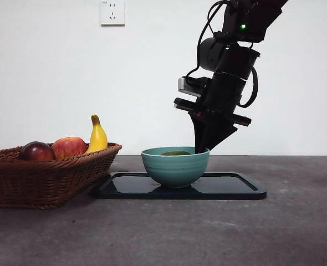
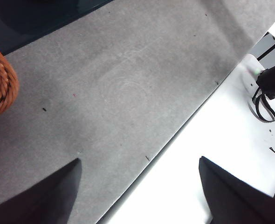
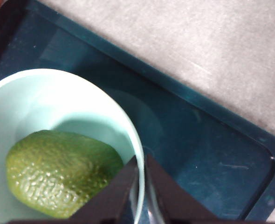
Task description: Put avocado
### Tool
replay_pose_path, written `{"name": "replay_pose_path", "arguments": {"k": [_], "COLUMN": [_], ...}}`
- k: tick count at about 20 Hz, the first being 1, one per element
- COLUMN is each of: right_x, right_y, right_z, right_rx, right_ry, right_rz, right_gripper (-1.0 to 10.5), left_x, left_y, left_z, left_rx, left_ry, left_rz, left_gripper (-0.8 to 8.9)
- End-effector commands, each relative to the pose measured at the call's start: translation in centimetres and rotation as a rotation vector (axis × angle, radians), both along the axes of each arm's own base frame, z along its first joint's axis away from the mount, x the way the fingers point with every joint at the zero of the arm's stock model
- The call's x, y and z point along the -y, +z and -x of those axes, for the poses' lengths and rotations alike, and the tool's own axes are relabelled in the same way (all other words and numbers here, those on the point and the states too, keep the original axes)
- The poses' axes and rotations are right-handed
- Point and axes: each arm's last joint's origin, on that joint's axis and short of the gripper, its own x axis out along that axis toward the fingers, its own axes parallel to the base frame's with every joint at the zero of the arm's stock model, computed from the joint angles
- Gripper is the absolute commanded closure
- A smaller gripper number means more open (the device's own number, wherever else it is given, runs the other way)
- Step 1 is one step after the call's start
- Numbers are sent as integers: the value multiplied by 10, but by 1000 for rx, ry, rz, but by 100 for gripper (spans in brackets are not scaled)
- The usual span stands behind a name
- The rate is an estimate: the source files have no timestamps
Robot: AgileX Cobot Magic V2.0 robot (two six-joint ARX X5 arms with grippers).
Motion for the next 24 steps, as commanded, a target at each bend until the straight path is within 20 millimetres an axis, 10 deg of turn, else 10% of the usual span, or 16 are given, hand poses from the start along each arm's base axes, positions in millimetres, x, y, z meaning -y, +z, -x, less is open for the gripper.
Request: {"name": "replay_pose_path", "arguments": {"k": [1,8,12,19,24], "right_x": [-5,-3,4,39,68], "right_y": [0,6,56,175,206], "right_z": [-4,-3,8,95,159], "right_rx": [13,-3,75,226,312], "right_ry": [14,-18,-44,-34,-37], "right_rz": [-6,-4,29,-39,-80], "right_gripper": [932,670,666,658,658], "left_x": [1,1,1,1,2], "left_y": [1,1,1,1,2], "left_z": [0,0,0,-1,-1], "left_rx": [10,10,11,14,18], "left_ry": [-18,-18,-18,-18,-21], "left_rz": [3,3,4,5,5], "left_gripper": [409,409,409,409,409]}}
